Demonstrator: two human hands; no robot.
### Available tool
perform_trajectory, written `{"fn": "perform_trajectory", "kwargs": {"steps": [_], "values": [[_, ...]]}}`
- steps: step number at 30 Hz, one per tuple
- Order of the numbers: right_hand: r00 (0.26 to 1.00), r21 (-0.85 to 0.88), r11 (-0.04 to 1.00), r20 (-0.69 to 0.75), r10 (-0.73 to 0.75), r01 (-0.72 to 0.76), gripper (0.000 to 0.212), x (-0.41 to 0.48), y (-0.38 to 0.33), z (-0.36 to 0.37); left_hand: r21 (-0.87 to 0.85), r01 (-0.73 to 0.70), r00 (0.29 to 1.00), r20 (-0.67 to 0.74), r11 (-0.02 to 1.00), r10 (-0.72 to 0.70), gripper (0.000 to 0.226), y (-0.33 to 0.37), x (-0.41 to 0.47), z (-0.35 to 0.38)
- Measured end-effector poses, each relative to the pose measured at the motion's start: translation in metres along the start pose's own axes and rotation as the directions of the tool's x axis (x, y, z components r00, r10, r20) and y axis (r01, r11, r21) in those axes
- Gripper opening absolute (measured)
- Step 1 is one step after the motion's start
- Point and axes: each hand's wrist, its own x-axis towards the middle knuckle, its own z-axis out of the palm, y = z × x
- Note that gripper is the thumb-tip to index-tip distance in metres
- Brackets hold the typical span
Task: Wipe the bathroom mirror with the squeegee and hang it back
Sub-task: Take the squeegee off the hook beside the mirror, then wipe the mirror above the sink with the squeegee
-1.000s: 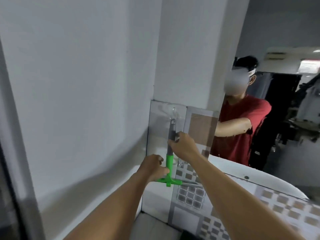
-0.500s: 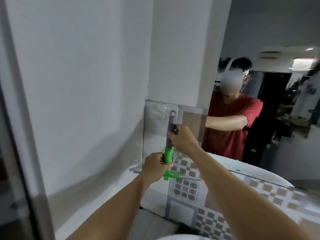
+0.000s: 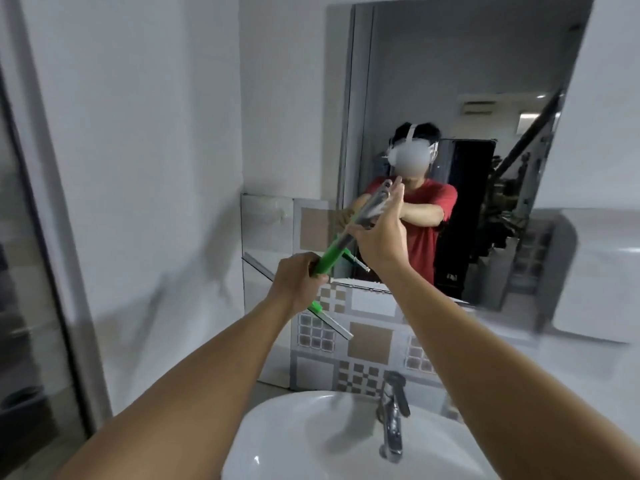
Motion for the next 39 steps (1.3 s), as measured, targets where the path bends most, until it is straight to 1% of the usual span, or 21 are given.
{"fn": "perform_trajectory", "kwargs": {"steps": [1, 3, 4, 5, 6, 7, 8, 9, 12, 16, 19, 20, 21, 23, 24, 26, 28, 30, 32, 35, 39], "values": [[0.999, -0.046, 0.999, -0.031, -0.028, 0.026, 0.115, -0.005, -0.003, -0.013, -0.008, -0.006, 1.000, 0.023, 1.000, 0.006, 0.007, 0.011, -0.001, -0.002], [0.991, -0.251, 0.966, -0.096, -0.089, 0.063, 0.102, -0.012, -0.004, -0.036, -0.010, -0.008, 0.998, 0.056, 1.000, 0.009, 0.010, 0.031, -0.001, -0.007], [0.984, -0.397, 0.915, -0.124, -0.129, 0.070, 0.091, -0.016, -0.004, -0.048, 0.011, -0.020, 0.997, 0.070, 1.000, 0.019, 0.016, 0.041, 0.000, -0.010], [0.974, -0.551, 0.830, -0.130, -0.185, 0.085, 0.079, -0.021, -0.003, -0.060, 0.045, -0.055, 0.995, 0.089, 0.997, 0.050, 0.021, 0.052, 0.000, -0.014], [0.963, -0.687, 0.716, -0.093, -0.252, 0.121, 0.067, -0.026, -0.001, -0.071, 0.087, -0.101, 0.989, 0.116, 0.991, 0.091, 0.022, 0.063, 0.000, -0.017], [0.959, -0.779, 0.602, -0.004, -0.282, 0.174, 0.055, -0.029, 0.001, -0.081, 0.130, -0.146, 0.981, 0.145, 0.981, 0.127, 0.022, 0.075, 0.000, -0.020], [0.957, -0.821, 0.522, 0.095, -0.274, 0.231, 0.043, -0.033, 0.002, -0.090, 0.170, -0.184, 0.973, 0.171, 0.968, 0.155, 0.022, 0.086, 0.001, -0.024], [0.954, -0.829, 0.486, 0.174, -0.245, 0.277, 0.034, -0.035, 0.004, -0.097, 0.202, -0.219, 0.965, 0.188, 0.955, 0.182, 0.022, 0.097, 0.003, -0.026], [0.942, -0.786, 0.521, 0.260, -0.210, 0.333, 0.024, -0.034, 0.007, -0.118, 0.251, -0.303, 0.945, 0.202, 0.919, 0.256, 0.017, 0.119, 0.017, -0.033], [0.894, -0.773, 0.474, 0.271, -0.356, 0.423, 0.030, -0.015, 0.004, -0.140, 0.270, -0.404, 0.911, 0.199, 0.874, 0.360, 0.017, 0.133, 0.047, -0.040], [0.868, -0.736, 0.494, 0.263, -0.421, 0.463, 0.031, 0.006, 0.000, -0.146, 0.266, -0.477, 0.878, 0.182, 0.838, 0.442, 0.022, 0.139, 0.072, -0.041], [0.868, -0.725, 0.511, 0.252, -0.429, 0.463, 0.033, 0.014, -0.002, -0.146, 0.282, -0.499, 0.865, 0.114, 0.819, 0.488, 0.023, 0.138, 0.079, -0.040], [0.872, -0.718, 0.531, 0.225, -0.435, 0.450, 0.033, 0.023, -0.004, -0.145, 0.314, -0.518, 0.838, -0.004, 0.796, 0.546, 0.025, 0.136, 0.086, -0.037], [0.884, -0.716, 0.565, 0.157, -0.441, 0.409, 0.032, 0.041, -0.008, -0.143, 0.377, -0.533, 0.731, -0.246, 0.758, 0.637, 0.029, 0.127, 0.092, -0.026], [0.886, -0.719, 0.571, 0.135, -0.444, 0.396, 0.033, 0.050, -0.011, -0.142, 0.375, -0.553, 0.676, -0.319, 0.744, 0.664, 0.028, 0.119, 0.089, -0.017], [0.882, -0.730, 0.563, 0.114, -0.458, 0.387, 0.037, 0.069, -0.015, -0.140, 0.353, -0.608, 0.626, -0.338, 0.711, 0.703, 0.025, 0.099, 0.084, 0.008], [0.873, -0.744, 0.542, 0.115, -0.473, 0.391, 0.043, 0.089, -0.021, -0.140, 0.346, -0.630, 0.646, -0.264, 0.696, 0.716, 0.028, 0.075, 0.086, 0.035], [0.866, -0.759, 0.515, 0.126, -0.483, 0.398, 0.048, 0.111, -0.030, -0.140, 0.360, -0.591, 0.720, -0.167, 0.722, 0.673, 0.037, 0.056, 0.099, 0.053], [0.864, -0.774, 0.493, 0.134, -0.485, 0.397, 0.053, 0.128, -0.043, -0.140, 0.406, -0.529, 0.787, -0.096, 0.746, 0.610, 0.055, 0.049, 0.114, 0.062], [0.855, -0.809, 0.432, 0.159, -0.493, 0.399, 0.064, 0.157, -0.058, -0.139, 0.507, -0.495, 0.813, -0.016, 0.705, 0.582, 0.083, 0.046, 0.146, 0.070], [0.850, -0.847, 0.354, 0.193, -0.490, 0.397, 0.065, 0.187, -0.080, -0.136, 0.548, -0.451, 0.848, 0.017, 0.705, 0.530, 0.099, 0.041, 0.174, 0.078]]}}
